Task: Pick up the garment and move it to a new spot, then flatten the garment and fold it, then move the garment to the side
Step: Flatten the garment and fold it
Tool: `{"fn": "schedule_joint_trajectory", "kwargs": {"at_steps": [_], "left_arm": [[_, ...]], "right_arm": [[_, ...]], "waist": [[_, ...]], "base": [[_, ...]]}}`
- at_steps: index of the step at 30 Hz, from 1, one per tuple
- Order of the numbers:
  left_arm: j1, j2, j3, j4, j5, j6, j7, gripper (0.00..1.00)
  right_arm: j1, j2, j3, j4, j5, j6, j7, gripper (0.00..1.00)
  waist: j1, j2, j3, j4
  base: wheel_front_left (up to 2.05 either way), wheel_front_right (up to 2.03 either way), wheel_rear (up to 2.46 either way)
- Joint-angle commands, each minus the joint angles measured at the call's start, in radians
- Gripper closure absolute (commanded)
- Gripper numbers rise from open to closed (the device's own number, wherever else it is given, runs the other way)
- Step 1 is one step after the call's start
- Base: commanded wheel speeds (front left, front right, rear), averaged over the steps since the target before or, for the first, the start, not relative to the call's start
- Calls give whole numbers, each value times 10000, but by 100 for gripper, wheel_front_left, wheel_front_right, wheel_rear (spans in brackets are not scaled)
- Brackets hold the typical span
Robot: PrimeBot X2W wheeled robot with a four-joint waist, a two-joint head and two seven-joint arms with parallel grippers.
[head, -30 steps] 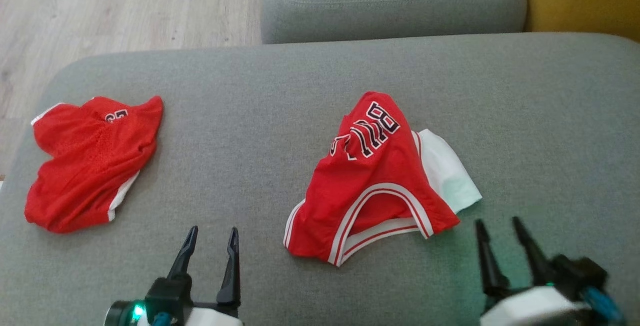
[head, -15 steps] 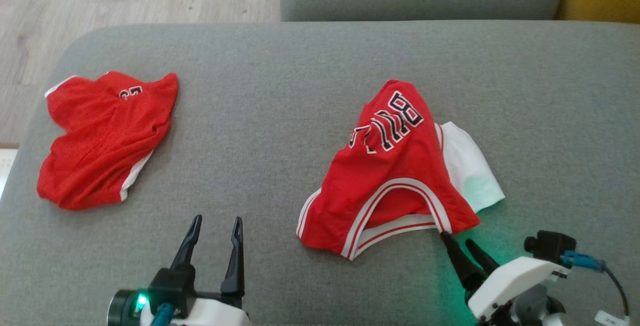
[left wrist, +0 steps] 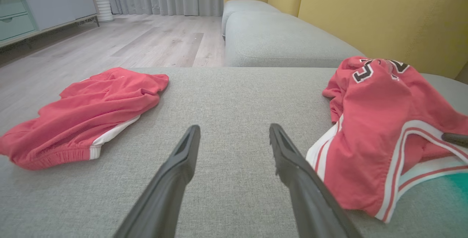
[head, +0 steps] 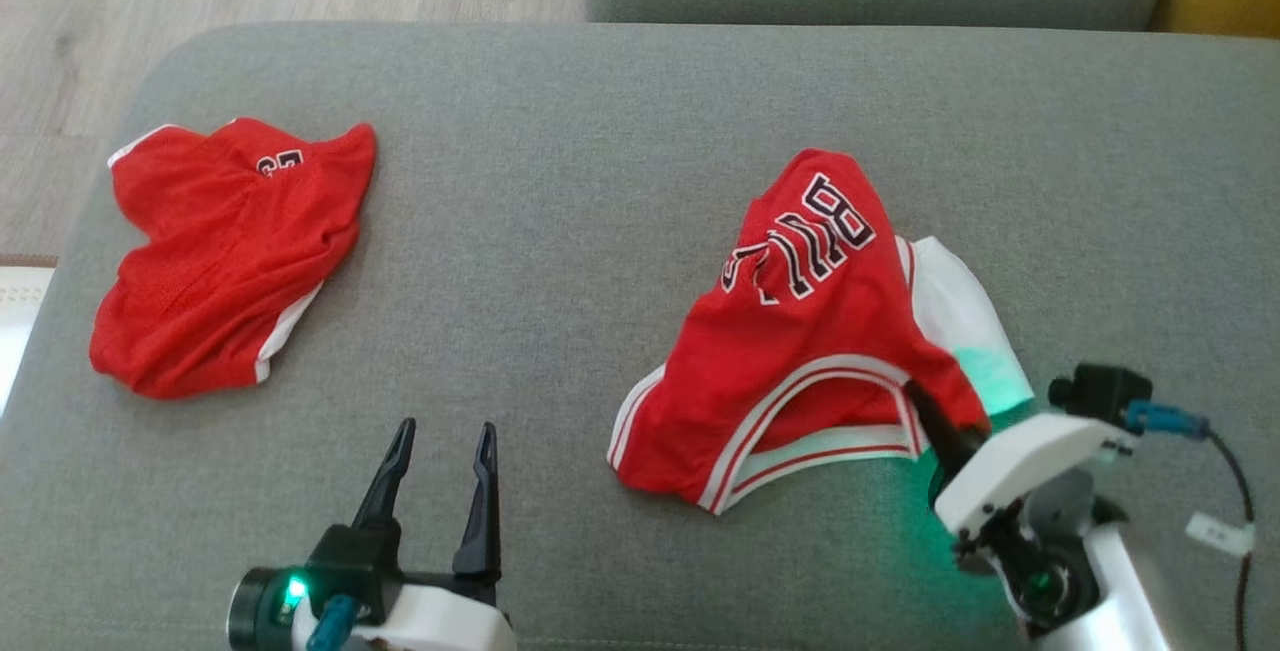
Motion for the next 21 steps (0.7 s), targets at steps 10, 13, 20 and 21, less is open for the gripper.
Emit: {"fn": "schedule_joint_trajectory", "kwargs": {"at_steps": [10, 13, 20, 21], "left_arm": [[-631, -73, 232, -338, -173, 136, -122, 0], [-779, -73, 176, -308, -219, 95, -122, 0], [-890, -73, 10, -230, -330, 78, -122, 0], [-878, -73, 3, -222, -350, 94, -122, 0]], "right_arm": [[-2746, -989, -1423, -1528, -2770, 77, 1411, 100], [-3582, -1580, -2017, -1359, -3477, 77, 1979, 100], [-4786, -2637, -3022, -194, -5100, 77, 2363, 100], [-4838, -2680, -3171, 53, -5326, 77, 2362, 77]], "waist": [[0, 0, 146, -112], [0, 0, 241, -24], [0, 0, 361, 302], [0, 0, 366, 331]], "base": [[0, 0, 0], [0, 0, 0], [0, 0, 0], [0, 0, 0]]}}
